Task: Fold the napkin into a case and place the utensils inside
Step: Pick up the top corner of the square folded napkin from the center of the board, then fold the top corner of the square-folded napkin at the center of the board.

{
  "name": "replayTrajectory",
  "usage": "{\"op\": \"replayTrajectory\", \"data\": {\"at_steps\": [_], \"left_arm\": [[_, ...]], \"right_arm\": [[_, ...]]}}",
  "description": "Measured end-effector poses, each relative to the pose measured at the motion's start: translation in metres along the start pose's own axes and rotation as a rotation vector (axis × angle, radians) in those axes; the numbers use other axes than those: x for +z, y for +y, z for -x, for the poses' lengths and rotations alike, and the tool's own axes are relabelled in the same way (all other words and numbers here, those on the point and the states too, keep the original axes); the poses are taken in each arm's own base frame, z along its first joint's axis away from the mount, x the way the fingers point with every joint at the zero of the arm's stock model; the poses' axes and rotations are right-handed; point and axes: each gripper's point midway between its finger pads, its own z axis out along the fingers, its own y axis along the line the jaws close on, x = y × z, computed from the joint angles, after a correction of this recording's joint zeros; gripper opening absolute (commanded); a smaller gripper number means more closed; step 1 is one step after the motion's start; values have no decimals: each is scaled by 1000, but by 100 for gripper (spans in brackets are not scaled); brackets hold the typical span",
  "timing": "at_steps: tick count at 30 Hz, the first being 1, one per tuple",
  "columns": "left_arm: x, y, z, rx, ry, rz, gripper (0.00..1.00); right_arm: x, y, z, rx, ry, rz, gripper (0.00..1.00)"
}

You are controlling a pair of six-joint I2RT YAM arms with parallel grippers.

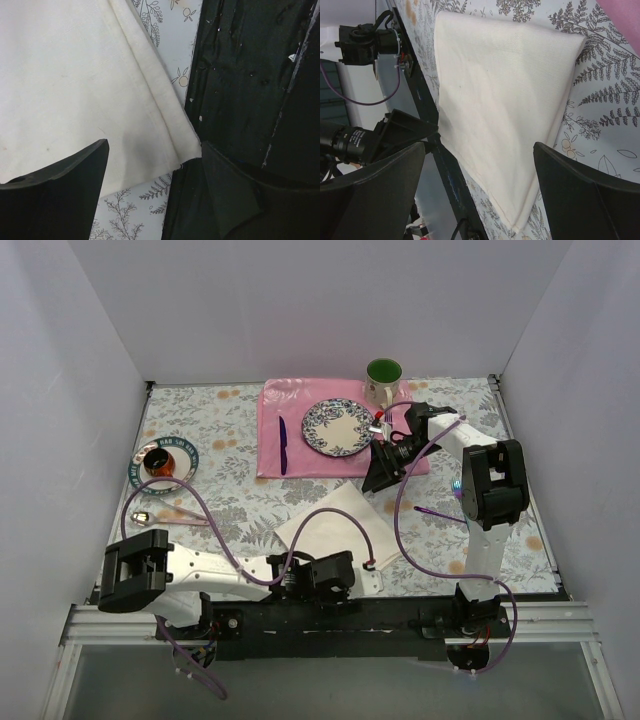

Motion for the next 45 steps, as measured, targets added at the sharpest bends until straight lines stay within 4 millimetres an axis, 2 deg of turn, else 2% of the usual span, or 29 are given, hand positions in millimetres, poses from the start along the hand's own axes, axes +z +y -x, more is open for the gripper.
{"op": "replayTrajectory", "data": {"at_steps": [7,15,18,19,21,24,28,29,30,34,37,45], "left_arm": [[2,5,-17,9,38,51,51],[4,7,-27,28,57,65,46],[4,7,-27,30,54,66,40],[3,8,-27,33,52,68,35],[2,8,-26,34,48,71,31],[0,10,-24,39,42,77,28],[0,11,-23,48,40,81,13],[0,12,-23,51,39,82,3],[0,12,-22,55,39,83,0],[-1,18,-21,67,34,94,0],[-2,33,-12,51,18,108,0],[-1,113,21,-87,-56,210,0]], "right_arm": [[0,0,0,1,0,0,98],[0,0,0,1,0,0,99],[0,0,0,1,0,1,99],[0,0,0,1,0,1,99],[0,0,0,1,0,1,99],[0,0,0,1,0,1,99],[0,0,0,1,0,1,99],[0,0,0,1,0,1,99],[0,0,0,1,0,1,99],[0,0,0,1,0,1,99],[0,0,0,1,0,1,99],[0,0,0,2,0,0,99]]}}
